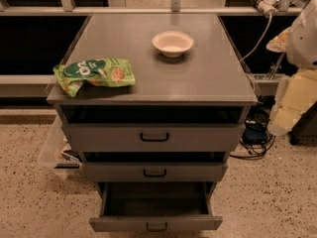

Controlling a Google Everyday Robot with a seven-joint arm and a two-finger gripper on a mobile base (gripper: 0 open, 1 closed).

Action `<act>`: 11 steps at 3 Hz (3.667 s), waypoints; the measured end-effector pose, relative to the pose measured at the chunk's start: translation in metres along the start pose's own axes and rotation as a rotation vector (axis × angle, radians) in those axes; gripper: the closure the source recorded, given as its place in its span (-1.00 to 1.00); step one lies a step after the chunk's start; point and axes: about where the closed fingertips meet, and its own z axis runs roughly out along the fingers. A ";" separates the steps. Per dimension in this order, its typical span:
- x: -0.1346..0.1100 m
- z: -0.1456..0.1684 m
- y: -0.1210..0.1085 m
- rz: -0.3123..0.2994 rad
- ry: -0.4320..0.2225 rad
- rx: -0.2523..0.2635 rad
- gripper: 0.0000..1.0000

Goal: Close bottom drawer

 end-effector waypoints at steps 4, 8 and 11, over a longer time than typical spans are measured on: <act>0.068 0.125 0.072 0.087 -0.248 -0.086 -1.00; 0.123 0.296 0.165 0.318 -0.384 -0.260 0.30; 0.146 0.386 0.134 0.426 -0.494 -0.267 1.00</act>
Offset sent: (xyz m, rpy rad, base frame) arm -0.0247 0.0012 -0.0045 0.0192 -0.0611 0.0136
